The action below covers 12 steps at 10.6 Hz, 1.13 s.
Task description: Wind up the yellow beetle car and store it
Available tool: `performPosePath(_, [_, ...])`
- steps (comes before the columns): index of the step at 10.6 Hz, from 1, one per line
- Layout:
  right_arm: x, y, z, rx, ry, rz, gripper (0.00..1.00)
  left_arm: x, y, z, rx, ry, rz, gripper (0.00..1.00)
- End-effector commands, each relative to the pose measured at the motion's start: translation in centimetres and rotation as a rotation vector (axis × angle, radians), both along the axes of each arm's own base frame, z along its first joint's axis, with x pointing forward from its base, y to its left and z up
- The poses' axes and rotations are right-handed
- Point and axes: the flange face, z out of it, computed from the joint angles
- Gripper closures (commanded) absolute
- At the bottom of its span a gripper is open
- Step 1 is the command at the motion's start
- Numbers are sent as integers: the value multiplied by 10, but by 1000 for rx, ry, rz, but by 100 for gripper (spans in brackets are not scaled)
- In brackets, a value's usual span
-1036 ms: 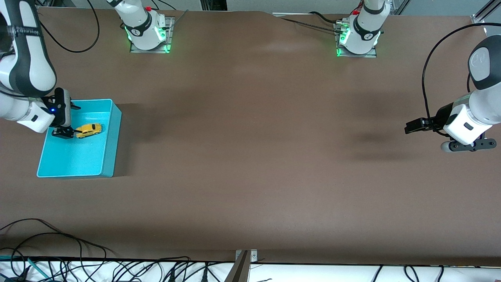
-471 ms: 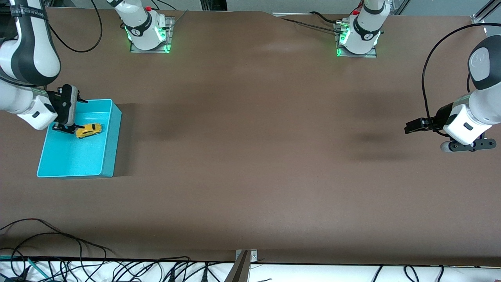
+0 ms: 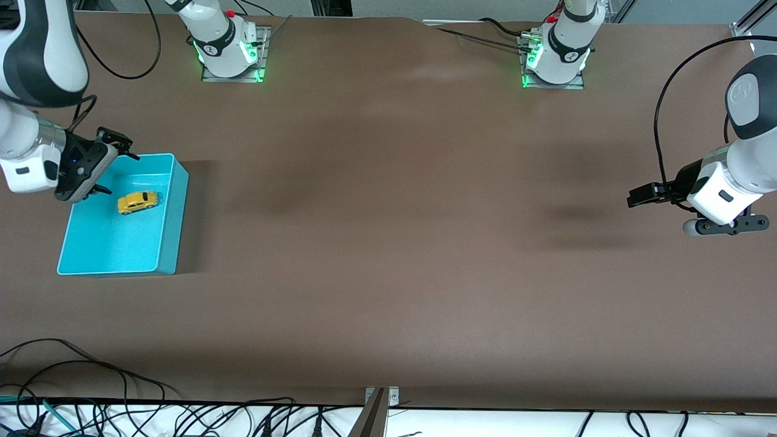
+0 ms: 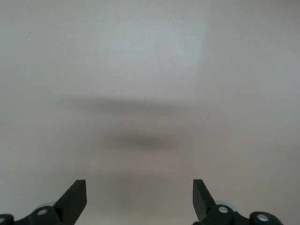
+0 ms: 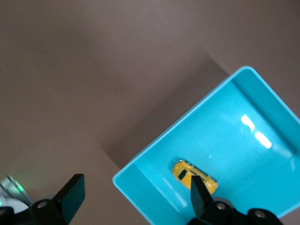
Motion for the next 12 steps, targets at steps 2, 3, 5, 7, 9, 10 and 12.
performPosePath(2, [-5, 37, 32, -38, -25, -384, 0, 0, -1, 1, 3, 7, -2, 0])
performPosePath(3, [-9, 53, 44, -45, -42, -462, 0, 0, -1, 1, 5, 7, -1, 0])
performPosePath(5, [-13, 82, 77, -49, -77, -562, 0, 1, -2, 1, 5, 7, -3, 0])
performPosePath(7, [-12, 106, 116, -55, -90, -603, 0, 1, -2, 0, 4, 8, -3, 0])
performPosePath(9, [-9, 114, 157, -42, -119, -630, 0, 1, -2, 0, 4, 8, -3, 0])
performPosePath(10, [-2, 112, 173, -51, -122, -628, 0, 1, -2, 0, 4, 8, -3, 0])
performPosePath(12, [6, 114, 180, -64, -101, -628, 0, 1, -2, 0, 4, 8, -4, 0])
